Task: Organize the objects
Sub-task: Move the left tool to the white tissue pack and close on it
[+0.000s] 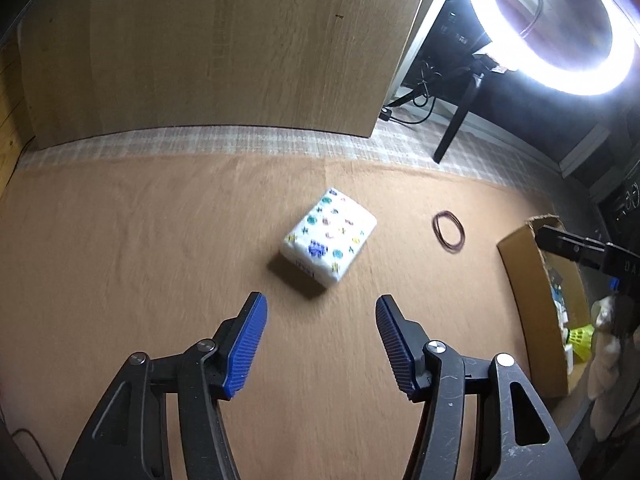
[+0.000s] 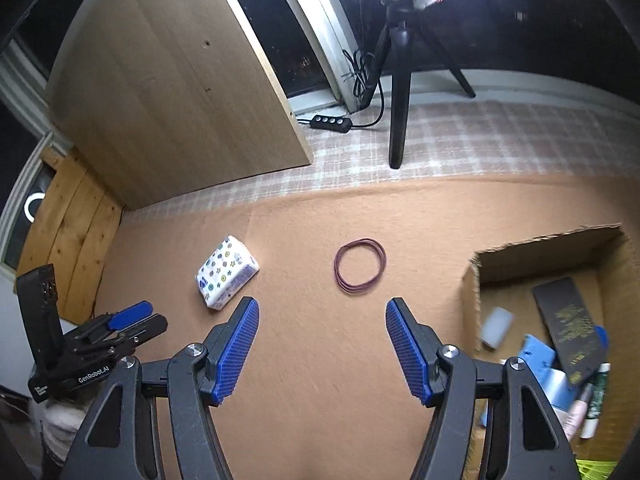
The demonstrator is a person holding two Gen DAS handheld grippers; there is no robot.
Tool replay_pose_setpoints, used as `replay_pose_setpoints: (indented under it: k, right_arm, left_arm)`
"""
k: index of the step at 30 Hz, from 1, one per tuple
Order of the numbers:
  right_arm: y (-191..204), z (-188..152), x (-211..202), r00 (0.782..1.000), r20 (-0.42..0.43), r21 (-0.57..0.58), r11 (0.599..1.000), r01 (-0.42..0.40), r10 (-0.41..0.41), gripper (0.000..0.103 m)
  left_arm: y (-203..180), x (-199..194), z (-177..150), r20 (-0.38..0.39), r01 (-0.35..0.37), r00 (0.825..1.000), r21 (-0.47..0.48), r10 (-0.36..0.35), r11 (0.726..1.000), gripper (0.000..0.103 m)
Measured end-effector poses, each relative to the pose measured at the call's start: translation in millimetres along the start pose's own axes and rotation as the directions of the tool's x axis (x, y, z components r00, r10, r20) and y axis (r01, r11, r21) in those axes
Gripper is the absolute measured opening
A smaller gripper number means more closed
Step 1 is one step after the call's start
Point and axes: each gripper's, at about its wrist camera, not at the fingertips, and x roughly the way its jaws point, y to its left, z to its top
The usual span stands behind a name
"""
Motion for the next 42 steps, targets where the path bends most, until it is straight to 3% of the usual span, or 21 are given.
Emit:
replay_pose_setpoints:
  k: [8, 20, 34, 42]
  right_arm:
    - [-4.0, 8.1, 25.9, 0.999, -0.032, 0.038, 0.999, 0.0, 0.001, 0.062]
    - [-2.2, 15.2, 53.1, 0.997, -0.055, -0.003, 0.998, 0.057, -0.057, 0.062]
    - [-1.2, 24.2, 71.6, 0.995, -0.064, -0.004, 0.997, 0.071, -0.071, 0.062]
    - [5.1, 27.9, 81.8, 0.996, -0.074, -0.015, 0.999, 0.051, -0.052, 0.062]
  left_arm:
    - [8.6, 29.0, 32.5, 0.005, 0.007, 1.0, -0.033, -0.007, 0.999, 0.06]
    - [-9.2, 57.7, 55.5, 0.002, -0.064, 0.998, 0.086, 0.064, 0.994, 0.061]
    - [-9.9, 75.7, 64.9, -0.006, -0.06, 0.998, 0.11, 0.061, 0.992, 0.063]
    - [1.2, 88.1, 69.3, -0.046, -0.007, 0.999, 0.072, 0.01, 0.997, 0.065]
